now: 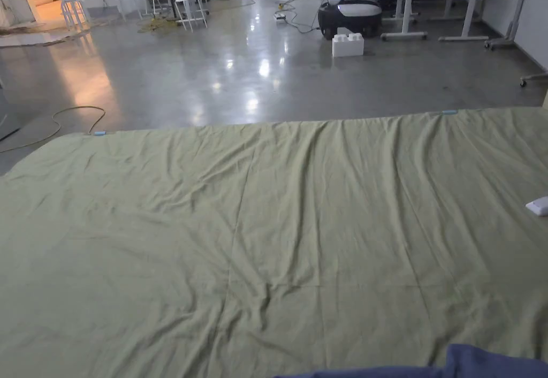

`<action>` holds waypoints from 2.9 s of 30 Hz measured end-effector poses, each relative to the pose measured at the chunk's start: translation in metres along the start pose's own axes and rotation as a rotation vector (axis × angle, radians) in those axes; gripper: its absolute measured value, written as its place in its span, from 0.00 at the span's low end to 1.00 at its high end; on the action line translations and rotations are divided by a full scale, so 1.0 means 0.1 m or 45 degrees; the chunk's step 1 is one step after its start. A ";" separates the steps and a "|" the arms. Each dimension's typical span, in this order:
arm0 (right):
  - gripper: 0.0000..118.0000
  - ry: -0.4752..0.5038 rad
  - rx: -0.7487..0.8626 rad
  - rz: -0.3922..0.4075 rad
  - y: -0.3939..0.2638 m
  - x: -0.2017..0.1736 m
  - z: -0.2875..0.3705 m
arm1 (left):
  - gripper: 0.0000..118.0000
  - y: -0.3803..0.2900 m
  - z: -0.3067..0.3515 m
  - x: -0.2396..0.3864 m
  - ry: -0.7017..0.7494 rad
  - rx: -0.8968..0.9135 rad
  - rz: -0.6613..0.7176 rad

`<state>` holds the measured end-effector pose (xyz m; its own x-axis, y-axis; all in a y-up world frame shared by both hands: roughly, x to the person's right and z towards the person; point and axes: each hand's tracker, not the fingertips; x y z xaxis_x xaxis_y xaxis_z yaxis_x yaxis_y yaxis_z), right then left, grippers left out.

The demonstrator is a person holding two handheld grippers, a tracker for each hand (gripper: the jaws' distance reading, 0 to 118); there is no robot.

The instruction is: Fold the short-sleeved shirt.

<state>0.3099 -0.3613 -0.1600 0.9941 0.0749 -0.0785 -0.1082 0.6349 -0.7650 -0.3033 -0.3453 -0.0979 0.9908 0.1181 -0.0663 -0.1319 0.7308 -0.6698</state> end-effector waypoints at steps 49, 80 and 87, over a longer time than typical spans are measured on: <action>0.00 0.204 0.810 -0.085 0.43 -0.78 1.63 | 0.66 0.60 0.76 0.01 -0.298 0.354 0.311; 0.00 0.199 0.597 -0.116 0.26 -0.82 1.43 | 0.07 0.50 0.18 -1.05 -0.105 0.146 0.597; 0.00 0.221 0.598 -0.181 0.27 -0.88 1.48 | 0.07 0.56 0.16 0.28 -0.316 0.122 0.270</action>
<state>0.2187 -0.2368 -0.0797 0.9816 -0.1405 -0.1297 0.0761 0.9092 -0.4094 -0.2835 -0.2907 -0.1257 0.9049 0.4255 -0.0069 -0.3482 0.7308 -0.5871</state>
